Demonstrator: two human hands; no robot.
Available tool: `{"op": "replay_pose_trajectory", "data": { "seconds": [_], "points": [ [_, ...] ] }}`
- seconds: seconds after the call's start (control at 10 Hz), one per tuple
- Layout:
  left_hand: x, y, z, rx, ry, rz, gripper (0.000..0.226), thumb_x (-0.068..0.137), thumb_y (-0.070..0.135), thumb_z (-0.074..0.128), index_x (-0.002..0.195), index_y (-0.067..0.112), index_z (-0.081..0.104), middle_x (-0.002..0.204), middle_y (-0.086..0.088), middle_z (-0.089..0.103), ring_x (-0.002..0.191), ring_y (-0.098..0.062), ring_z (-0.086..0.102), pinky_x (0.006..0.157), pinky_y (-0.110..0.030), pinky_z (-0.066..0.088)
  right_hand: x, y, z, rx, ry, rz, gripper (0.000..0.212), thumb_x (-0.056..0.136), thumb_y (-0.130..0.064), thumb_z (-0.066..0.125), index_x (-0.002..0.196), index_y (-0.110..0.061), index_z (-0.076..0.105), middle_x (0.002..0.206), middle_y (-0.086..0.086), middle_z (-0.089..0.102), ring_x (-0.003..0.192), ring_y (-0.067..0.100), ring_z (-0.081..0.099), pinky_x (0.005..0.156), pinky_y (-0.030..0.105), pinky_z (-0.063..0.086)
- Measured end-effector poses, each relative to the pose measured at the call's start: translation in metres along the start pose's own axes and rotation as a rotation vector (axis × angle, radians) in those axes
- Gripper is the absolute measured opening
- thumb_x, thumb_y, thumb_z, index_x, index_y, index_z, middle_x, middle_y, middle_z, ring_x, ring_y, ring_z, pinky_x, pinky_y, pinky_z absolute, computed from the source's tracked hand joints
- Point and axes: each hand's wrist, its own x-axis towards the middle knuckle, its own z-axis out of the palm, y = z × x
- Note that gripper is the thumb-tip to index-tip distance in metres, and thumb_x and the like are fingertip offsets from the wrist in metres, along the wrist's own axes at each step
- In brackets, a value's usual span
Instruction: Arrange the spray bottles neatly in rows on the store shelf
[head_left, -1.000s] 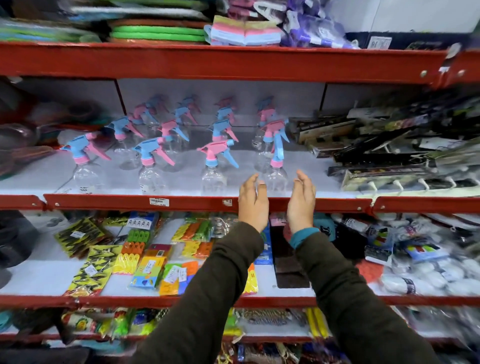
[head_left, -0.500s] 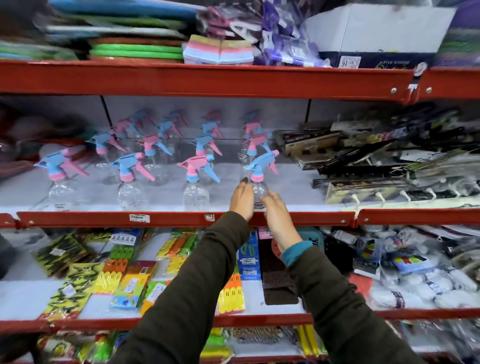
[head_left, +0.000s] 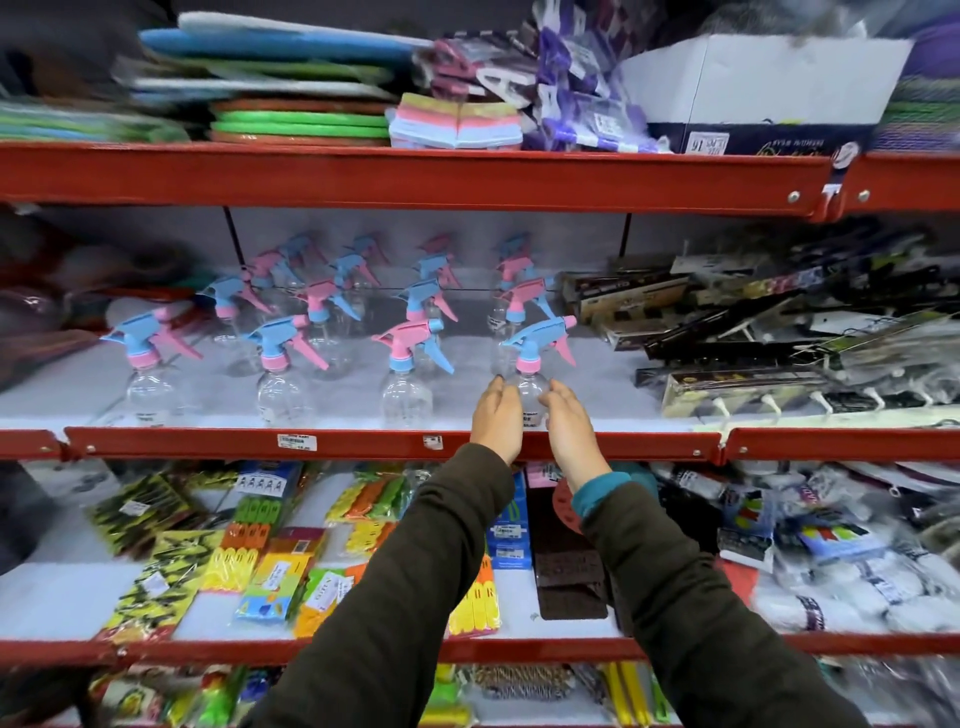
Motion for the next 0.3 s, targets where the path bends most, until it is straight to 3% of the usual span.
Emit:
{"op": "replay_pose_trajectory", "data": {
  "seconds": [0.1, 0.2, 0.3],
  "points": [
    [0.0032, 0.0007, -0.0025, 0.017, -0.005, -0.013, 0.058, 0.104, 0.026, 0.030, 0.159, 0.007, 0.024, 0.169, -0.009, 0.023, 0.158, -0.021, 0.021, 0.126, -0.030, 0.013, -0.0039, 0.0017, -0.0009, 0.016, -0.013, 0.006, 0.059, 0.095, -0.023, 0.043, 0.152, -0.014, 0.035, 0.160, 0.006, 0.035, 0.146, 0.020, 0.035, 0.123, 0.041, 0.027],
    [-0.0013, 0.0035, -0.0068, 0.010, -0.006, -0.030, 0.059, 0.104, 0.028, 0.030, 0.159, 0.007, 0.022, 0.170, -0.009, 0.022, 0.158, -0.022, 0.020, 0.126, -0.031, 0.014, -0.0074, -0.0022, -0.0015, 0.021, -0.025, 0.012, 0.057, 0.095, -0.023, 0.044, 0.150, -0.015, 0.036, 0.159, 0.007, 0.035, 0.145, 0.020, 0.036, 0.121, 0.039, 0.028],
    [-0.0063, 0.0002, -0.0038, -0.004, 0.026, 0.006, 0.062, 0.104, 0.032, 0.032, 0.160, 0.009, 0.018, 0.171, -0.008, 0.017, 0.159, -0.021, 0.016, 0.128, -0.033, 0.011, -0.0120, -0.0010, -0.0046, 0.033, 0.079, -0.019, 0.057, 0.095, -0.025, 0.042, 0.152, -0.018, 0.034, 0.161, 0.004, 0.031, 0.146, 0.020, 0.033, 0.119, 0.035, 0.027]
  ]
}}
